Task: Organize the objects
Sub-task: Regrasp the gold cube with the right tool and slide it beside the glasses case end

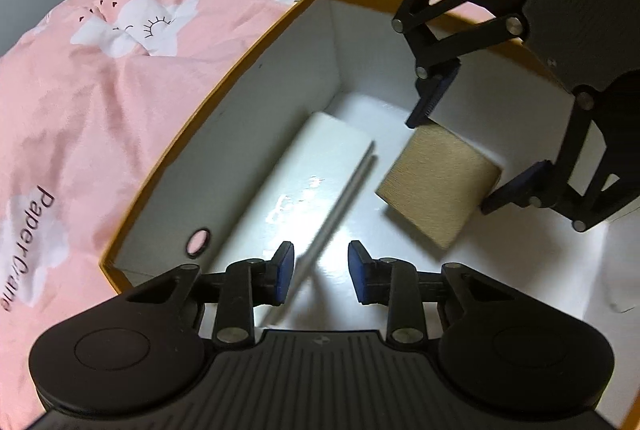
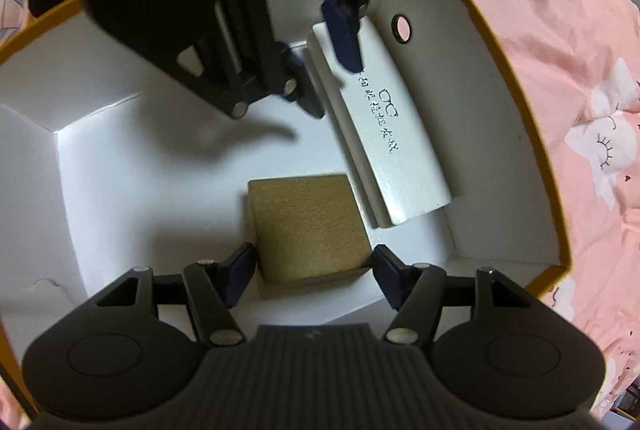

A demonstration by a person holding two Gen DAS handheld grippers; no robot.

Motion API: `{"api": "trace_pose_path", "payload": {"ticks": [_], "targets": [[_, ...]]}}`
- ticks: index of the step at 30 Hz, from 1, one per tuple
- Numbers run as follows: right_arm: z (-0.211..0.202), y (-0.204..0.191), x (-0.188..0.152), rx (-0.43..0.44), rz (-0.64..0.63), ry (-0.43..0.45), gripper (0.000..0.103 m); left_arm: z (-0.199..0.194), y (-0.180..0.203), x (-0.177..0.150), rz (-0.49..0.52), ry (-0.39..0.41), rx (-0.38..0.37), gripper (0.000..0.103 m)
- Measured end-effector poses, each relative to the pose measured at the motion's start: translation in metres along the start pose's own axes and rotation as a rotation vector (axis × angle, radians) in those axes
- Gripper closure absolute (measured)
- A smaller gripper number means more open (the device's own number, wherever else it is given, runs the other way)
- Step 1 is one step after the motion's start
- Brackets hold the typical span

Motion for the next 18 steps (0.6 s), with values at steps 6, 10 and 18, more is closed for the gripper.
{"api": "trace_pose_path", "payload": {"ticks": [6,10,18], "targets": [[-0.013,-0.007,0.002,-0.026,-0.014,-0.056,0.038,-0.007,-0.001,-0.002,-0.12,0.062,-0.154,0.07],[-0.013,-0.014,0.005,-0.061,-0.055,-0.083,0.039,0.002,-0.002,0.01,-0.18,0.063,-0.207,0.072],[-0.002,-0.015,0.006,-0.091,-0.066,-0.147,0.039,0.011,-0.008,0.013,-0.241,0.04,-0.197,0.076]]}}
Point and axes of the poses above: each gripper's, at about its wrist camera, not at the fingertips, and z roughly the way its jaws point, y to its right, x to its top, the point moved 1 cm from there along z, roughly the way its jaws point, and after that the axes turned 13 degrees about -y, right-handed, at the moved point
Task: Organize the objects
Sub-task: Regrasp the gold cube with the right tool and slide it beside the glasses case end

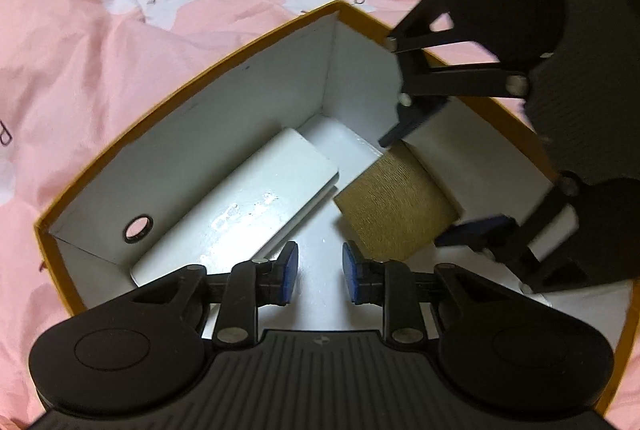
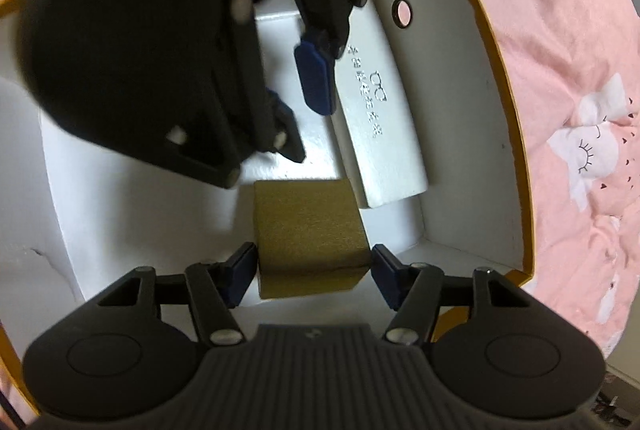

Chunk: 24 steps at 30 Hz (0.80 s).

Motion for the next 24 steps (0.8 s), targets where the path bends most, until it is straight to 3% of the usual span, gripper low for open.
{"api": "trace_pose_path", "payload": {"ticks": [10,16,22,24], "targets": [[-0.021,0.0,-0.017,0.037,0.026,0.064,0.04,0.019,0.024,0.004,-0.008,-0.044,-0.037,0.087],[0.004,-0.013,-0.009,-0.004,-0.024,-0.002,0.04,0.038,0.023,0.008,-0.077,-0.128,-0.026,0.086],[0.008,-0.011,-0.005,-0.005,0.013,0.022,0.04,0.038,0.014,0.009,-0.139,-0.136,-0.03,0.095],[0.007,-0.012,-0.004,-0.001,0.019,0.042,0.04,0.037,0.011,0.007,-0.149,-0.154,-0.012,0.094]]}}
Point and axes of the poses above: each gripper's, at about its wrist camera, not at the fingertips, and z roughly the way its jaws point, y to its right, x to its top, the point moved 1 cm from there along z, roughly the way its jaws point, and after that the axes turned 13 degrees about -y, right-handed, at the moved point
